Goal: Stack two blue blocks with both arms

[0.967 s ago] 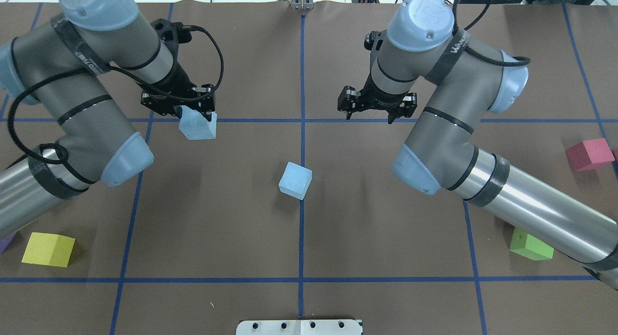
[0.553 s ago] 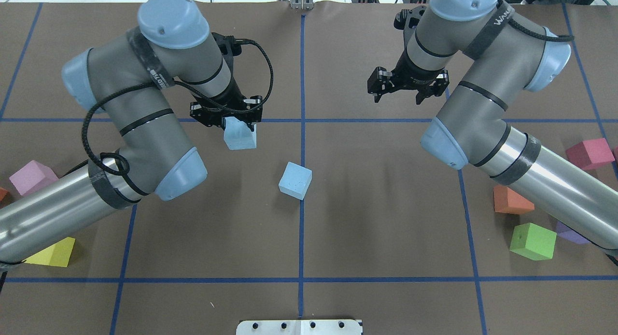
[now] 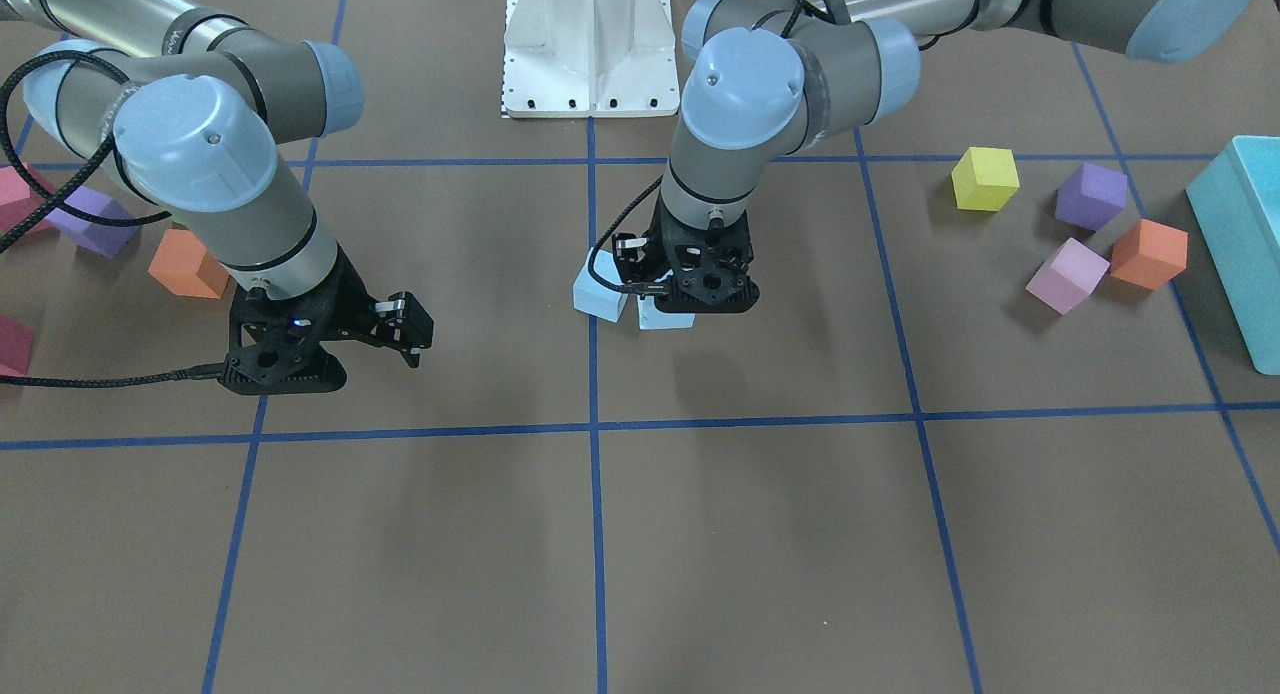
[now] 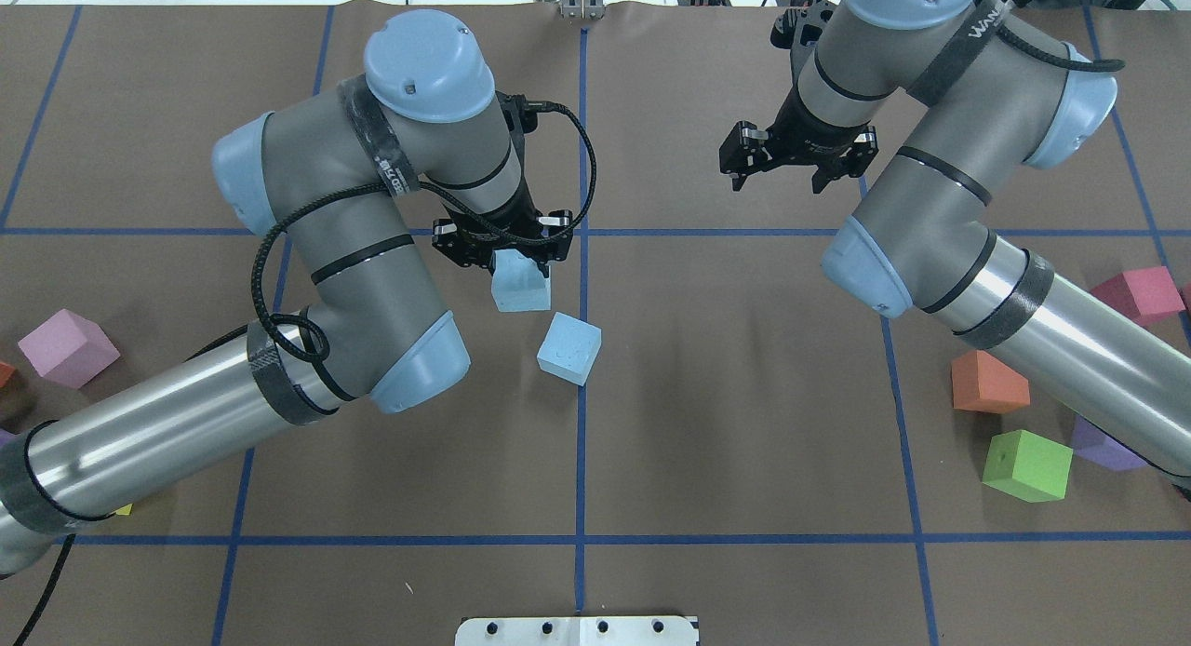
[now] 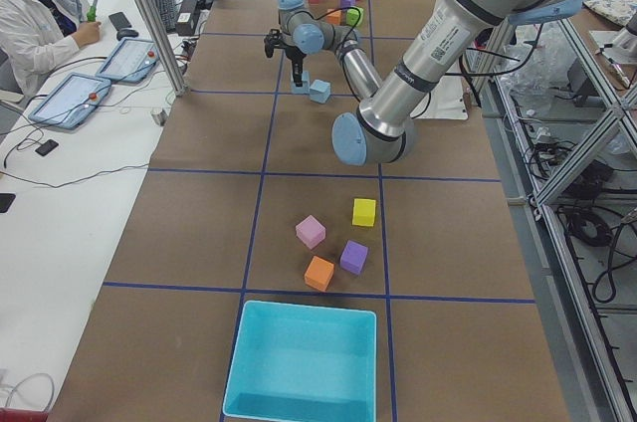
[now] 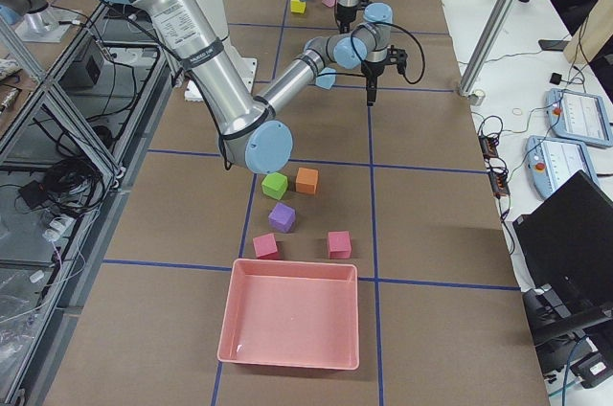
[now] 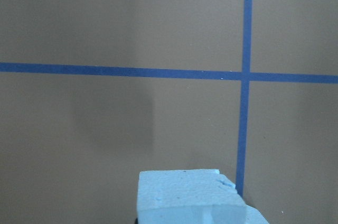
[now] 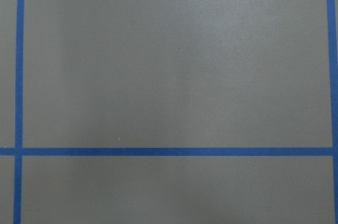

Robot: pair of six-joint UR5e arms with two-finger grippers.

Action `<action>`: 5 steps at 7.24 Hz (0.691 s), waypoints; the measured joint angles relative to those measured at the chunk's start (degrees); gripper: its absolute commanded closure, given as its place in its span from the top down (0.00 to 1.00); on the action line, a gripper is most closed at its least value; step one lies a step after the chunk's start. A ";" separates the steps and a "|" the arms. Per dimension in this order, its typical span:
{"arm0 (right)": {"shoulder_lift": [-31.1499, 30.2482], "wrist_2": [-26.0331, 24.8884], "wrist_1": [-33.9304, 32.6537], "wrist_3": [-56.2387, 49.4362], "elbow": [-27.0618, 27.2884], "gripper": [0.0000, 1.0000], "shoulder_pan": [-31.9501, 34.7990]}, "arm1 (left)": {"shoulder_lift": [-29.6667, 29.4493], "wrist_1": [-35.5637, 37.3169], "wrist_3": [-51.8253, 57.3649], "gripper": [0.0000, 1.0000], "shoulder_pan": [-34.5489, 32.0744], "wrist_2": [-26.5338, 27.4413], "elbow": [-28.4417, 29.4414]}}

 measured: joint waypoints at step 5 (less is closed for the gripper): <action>0.07 0.01 0.07 -0.01 -0.09 1.00 -0.02 | -2.65 -0.23 -1.26 0.59 3.36 1.70 2.86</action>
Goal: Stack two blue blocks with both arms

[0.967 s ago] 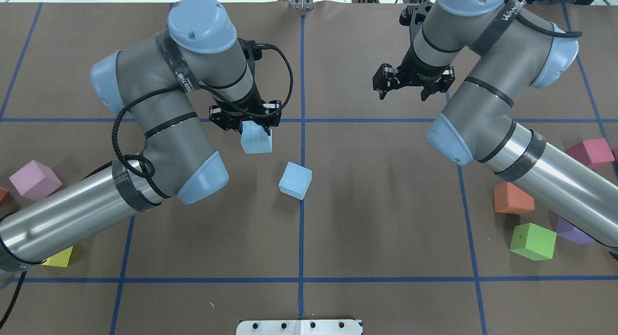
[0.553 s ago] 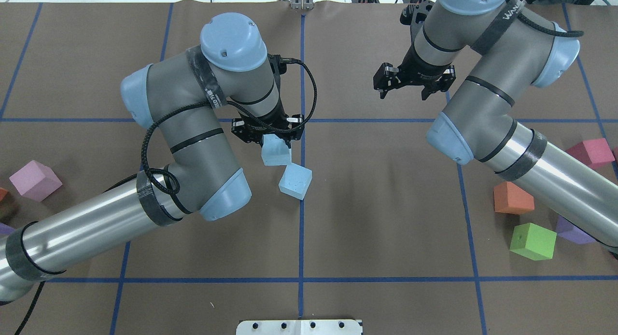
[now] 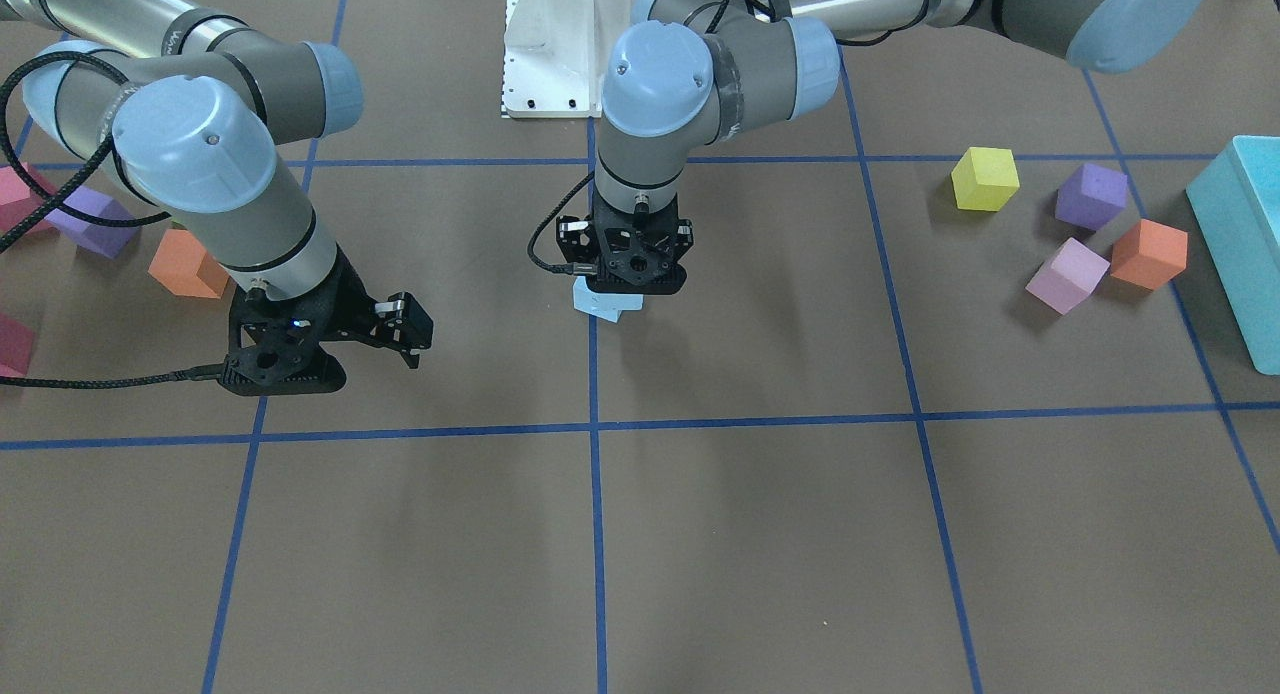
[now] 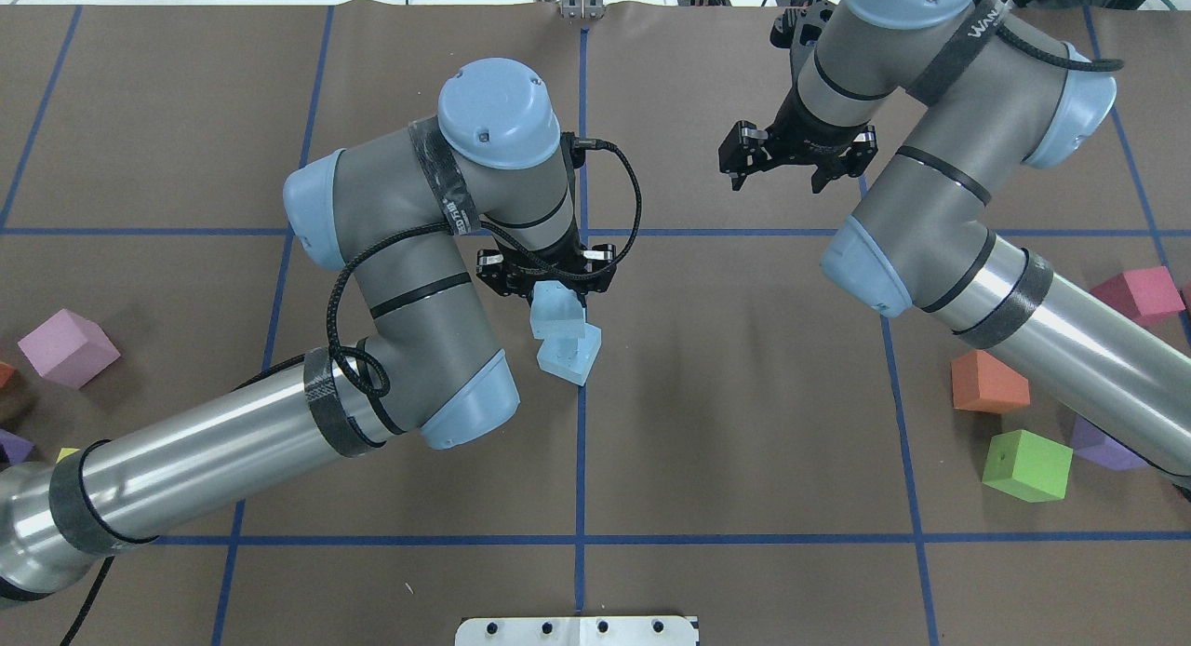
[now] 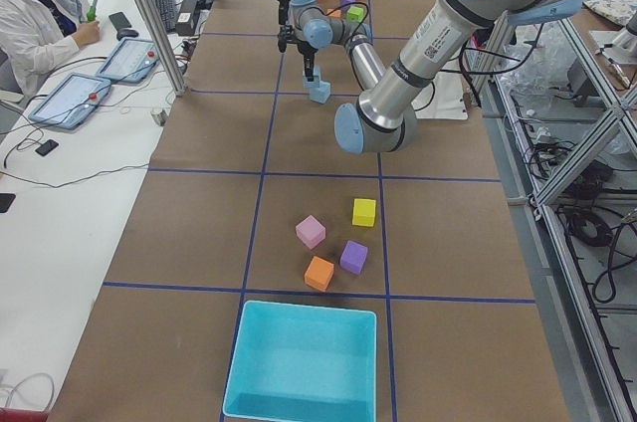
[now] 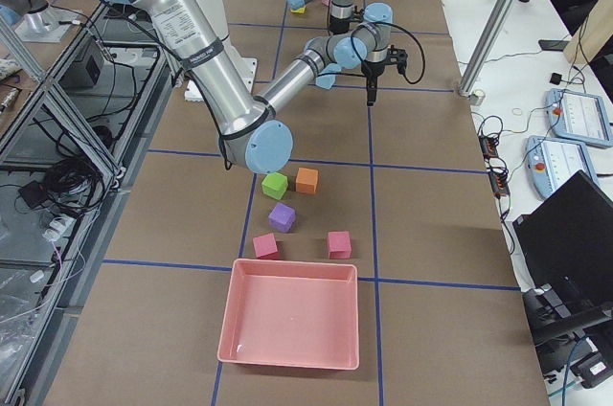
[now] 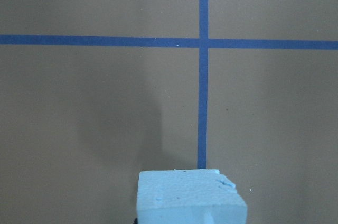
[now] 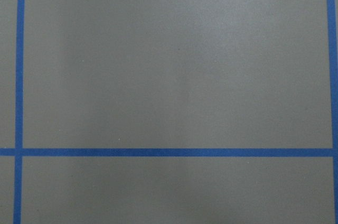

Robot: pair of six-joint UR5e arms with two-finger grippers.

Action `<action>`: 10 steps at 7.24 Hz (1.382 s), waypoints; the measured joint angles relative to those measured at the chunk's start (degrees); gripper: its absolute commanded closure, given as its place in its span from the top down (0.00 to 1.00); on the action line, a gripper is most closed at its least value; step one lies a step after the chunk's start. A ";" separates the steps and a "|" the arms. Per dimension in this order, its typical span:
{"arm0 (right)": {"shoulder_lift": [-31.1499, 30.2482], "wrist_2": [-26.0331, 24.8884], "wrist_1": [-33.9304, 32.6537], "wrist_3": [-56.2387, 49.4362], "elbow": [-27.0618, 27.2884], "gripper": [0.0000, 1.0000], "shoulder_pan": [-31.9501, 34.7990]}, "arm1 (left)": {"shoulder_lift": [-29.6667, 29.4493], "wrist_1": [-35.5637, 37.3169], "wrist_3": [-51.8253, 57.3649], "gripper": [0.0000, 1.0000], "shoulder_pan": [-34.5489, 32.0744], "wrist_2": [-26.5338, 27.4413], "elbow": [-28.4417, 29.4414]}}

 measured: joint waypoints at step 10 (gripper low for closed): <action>0.04 -0.18 -0.01 0.03 0.04 1.00 -0.61 | 0.38 -0.39 -1.21 0.98 1.31 1.07 -0.88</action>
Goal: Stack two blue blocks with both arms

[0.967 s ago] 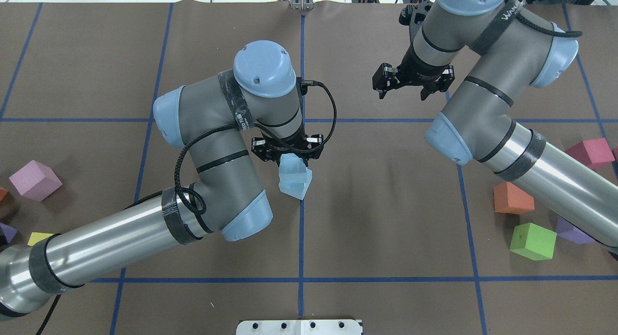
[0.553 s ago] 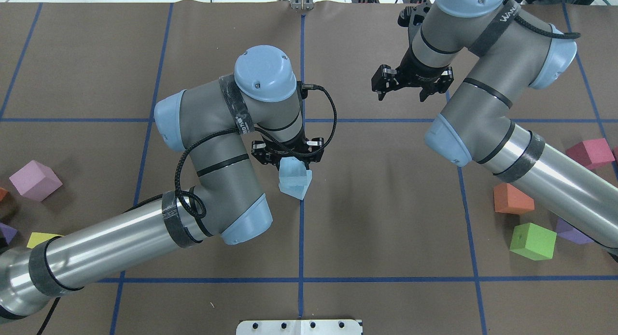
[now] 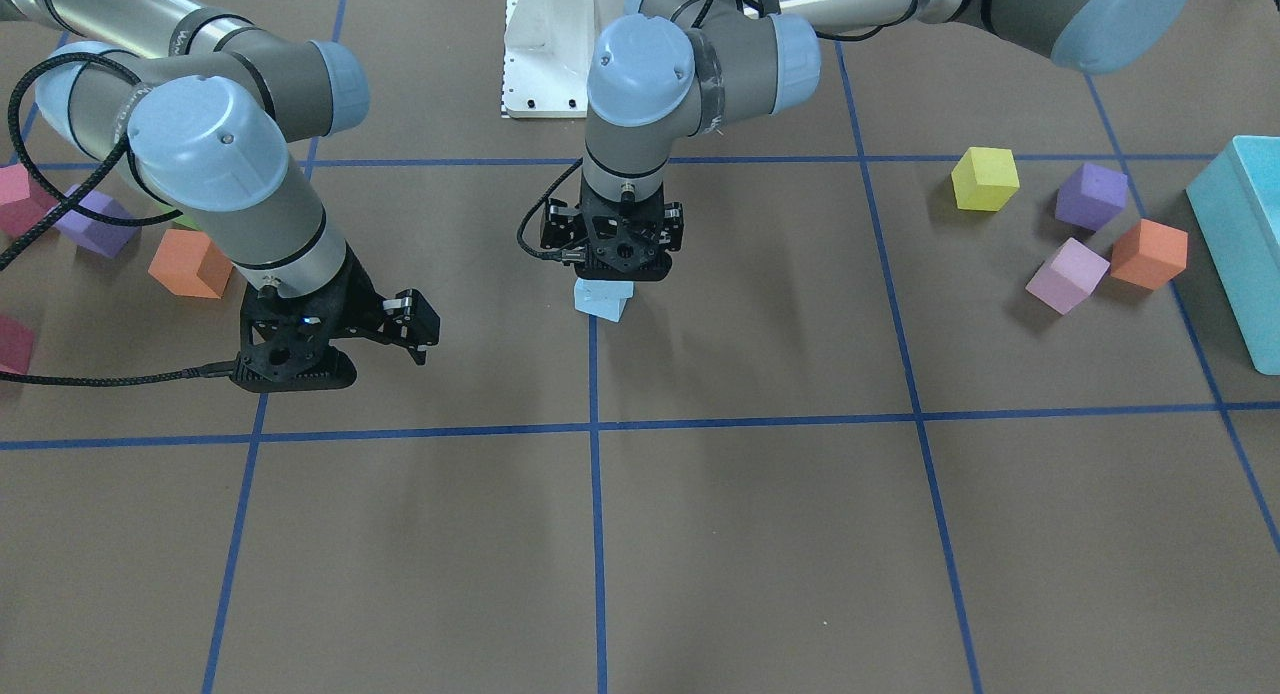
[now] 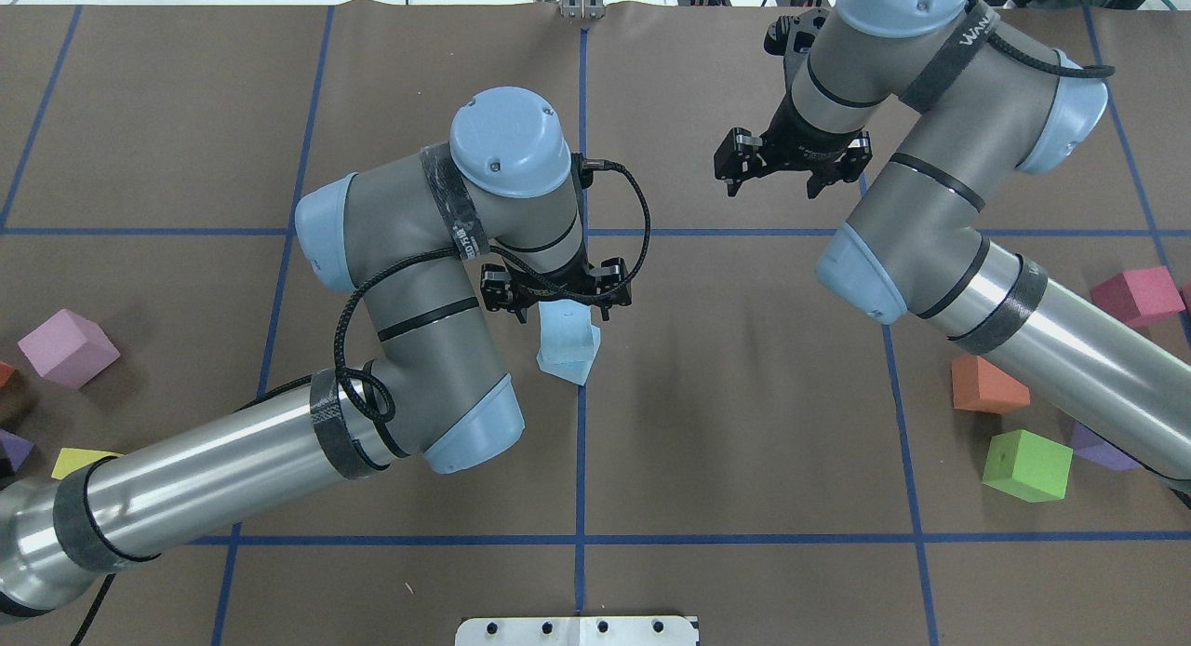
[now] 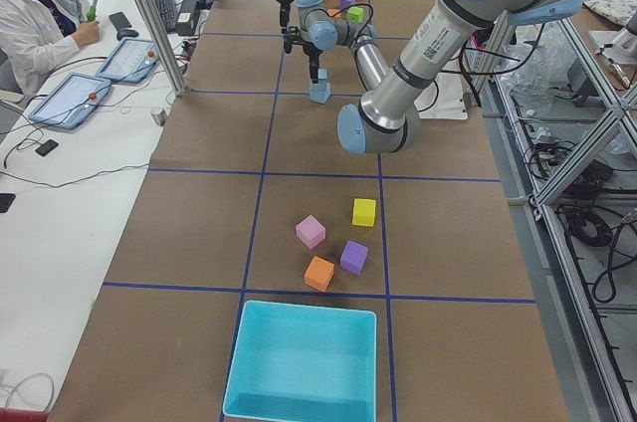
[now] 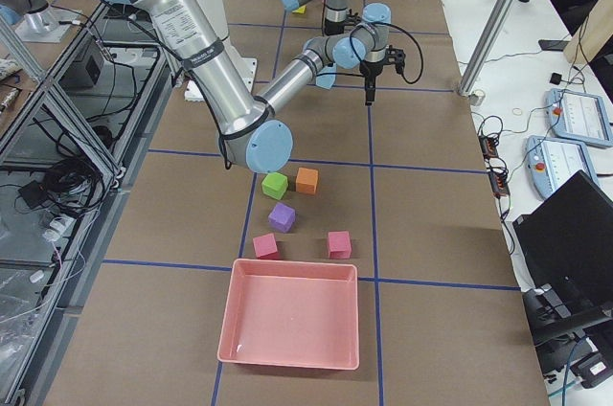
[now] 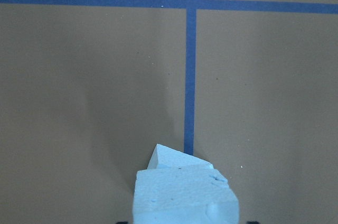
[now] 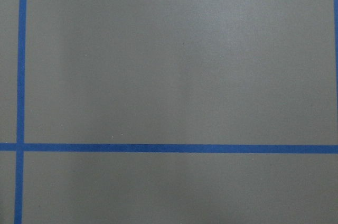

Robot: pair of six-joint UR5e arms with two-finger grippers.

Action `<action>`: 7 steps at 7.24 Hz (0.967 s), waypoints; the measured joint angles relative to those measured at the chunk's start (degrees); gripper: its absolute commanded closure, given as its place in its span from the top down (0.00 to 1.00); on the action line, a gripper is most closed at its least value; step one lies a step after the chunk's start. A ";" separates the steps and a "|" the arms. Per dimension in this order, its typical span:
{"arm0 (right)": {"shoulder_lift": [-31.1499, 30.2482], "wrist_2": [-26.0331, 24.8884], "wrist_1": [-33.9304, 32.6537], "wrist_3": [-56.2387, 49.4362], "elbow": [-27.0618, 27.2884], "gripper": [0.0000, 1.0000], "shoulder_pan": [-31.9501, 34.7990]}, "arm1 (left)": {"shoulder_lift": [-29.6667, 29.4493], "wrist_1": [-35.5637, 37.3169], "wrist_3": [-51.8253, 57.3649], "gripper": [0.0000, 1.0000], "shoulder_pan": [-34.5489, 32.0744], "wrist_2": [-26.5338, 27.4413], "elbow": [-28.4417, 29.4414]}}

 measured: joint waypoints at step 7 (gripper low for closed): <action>-15.17 0.95 0.09 -21.25 9.23 1.00 14.44 | 8.59 0.80 29.06 0.99 -19.34 -8.74 -5.49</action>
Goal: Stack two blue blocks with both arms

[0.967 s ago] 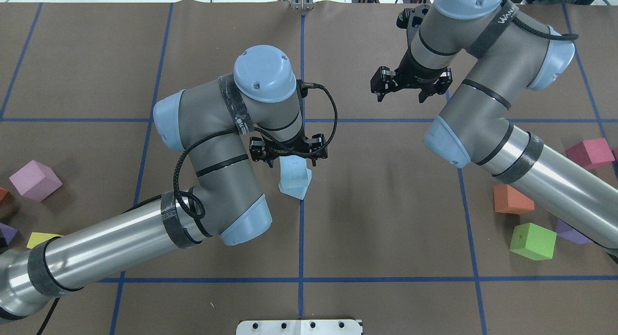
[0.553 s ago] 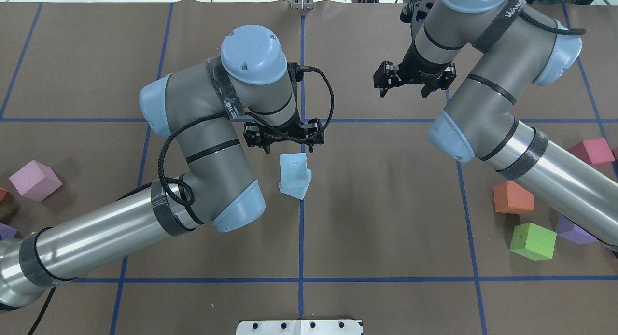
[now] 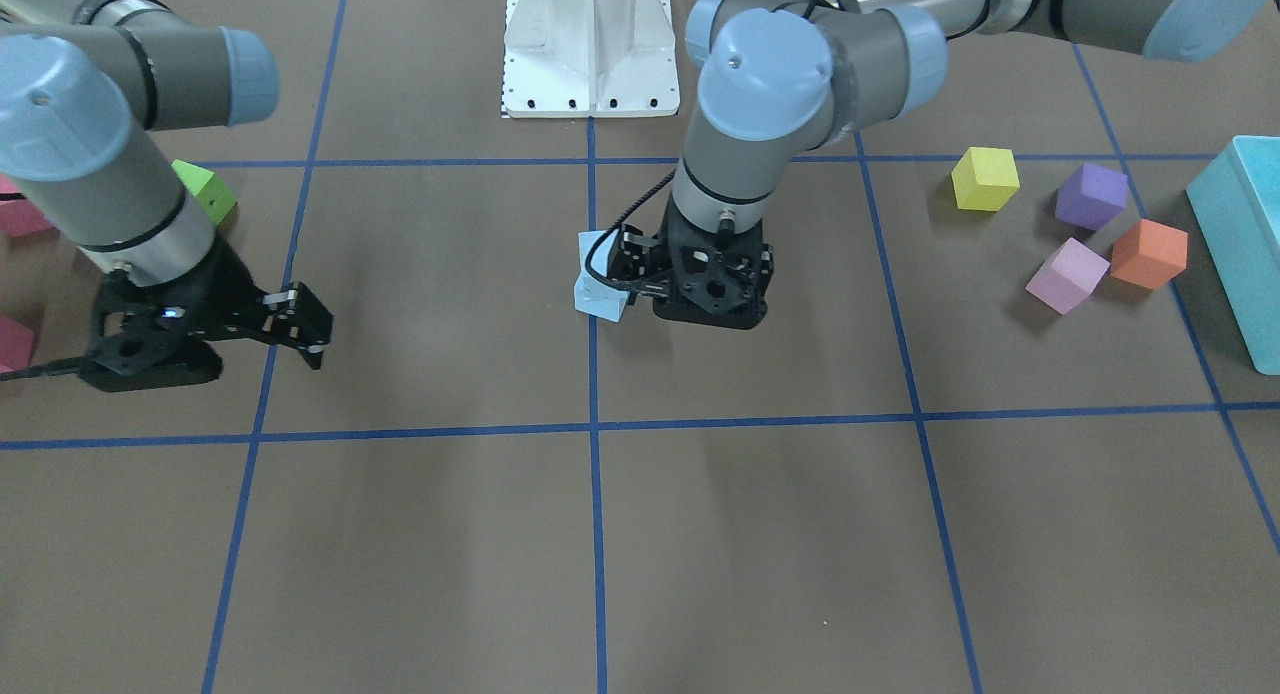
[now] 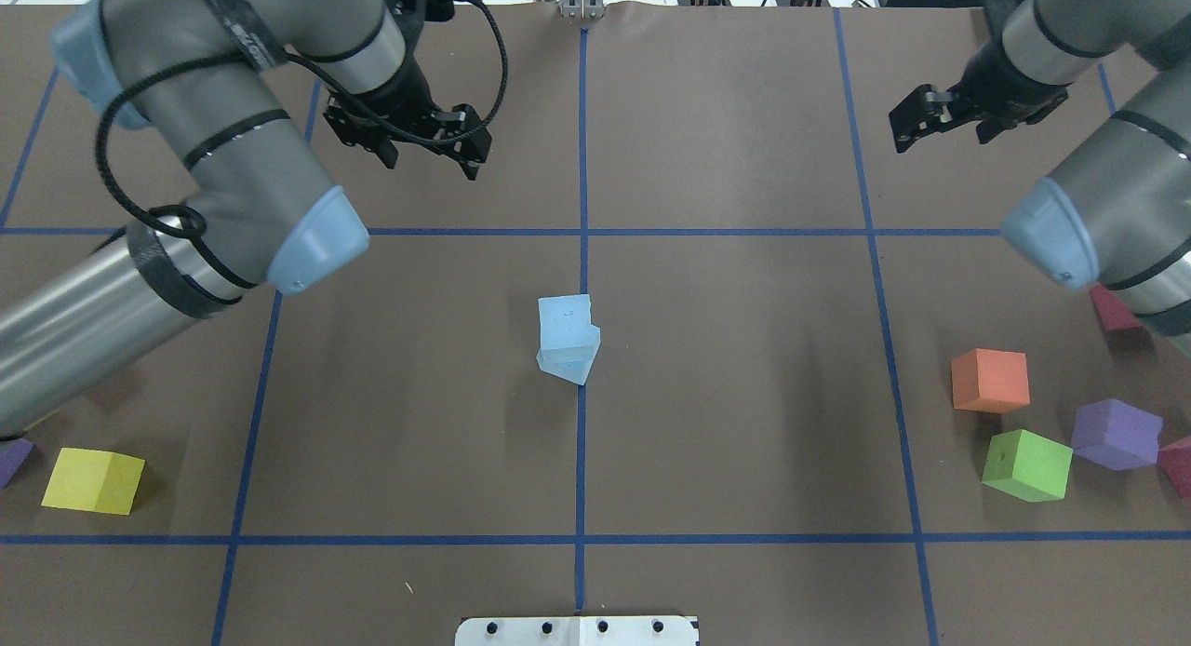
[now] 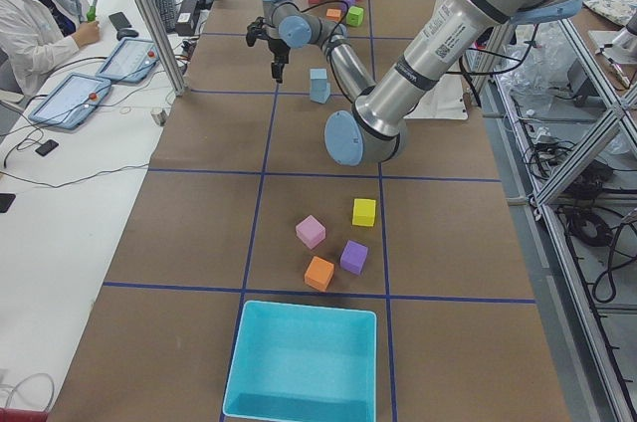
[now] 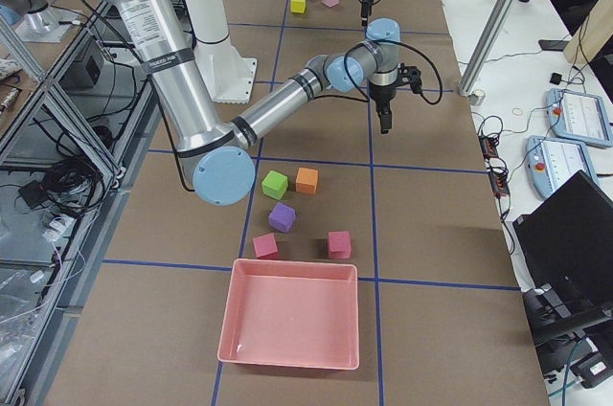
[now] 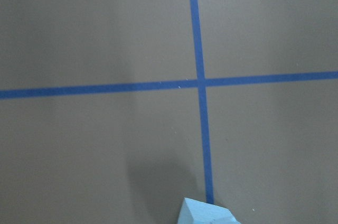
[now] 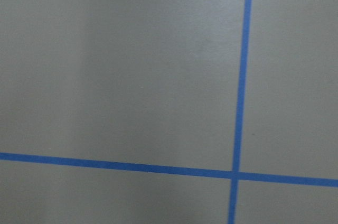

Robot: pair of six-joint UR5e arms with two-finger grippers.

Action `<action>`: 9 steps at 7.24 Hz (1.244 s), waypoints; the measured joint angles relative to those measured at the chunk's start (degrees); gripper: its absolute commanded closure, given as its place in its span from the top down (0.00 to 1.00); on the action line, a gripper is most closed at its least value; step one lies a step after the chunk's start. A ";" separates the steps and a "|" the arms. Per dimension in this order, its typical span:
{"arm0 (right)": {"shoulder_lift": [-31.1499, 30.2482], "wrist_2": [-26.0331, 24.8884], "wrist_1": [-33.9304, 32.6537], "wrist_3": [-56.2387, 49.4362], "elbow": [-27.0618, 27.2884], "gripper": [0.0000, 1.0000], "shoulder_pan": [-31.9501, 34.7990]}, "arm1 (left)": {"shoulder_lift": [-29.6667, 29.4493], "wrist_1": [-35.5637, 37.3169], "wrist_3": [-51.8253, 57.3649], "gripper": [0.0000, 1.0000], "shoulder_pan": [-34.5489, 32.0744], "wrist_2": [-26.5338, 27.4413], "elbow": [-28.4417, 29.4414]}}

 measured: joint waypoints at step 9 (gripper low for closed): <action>-22.14 11.00 0.20 -24.78 2.42 1.00 25.06 | 24.47 4.88 55.96 0.99 -36.07 -9.56 3.89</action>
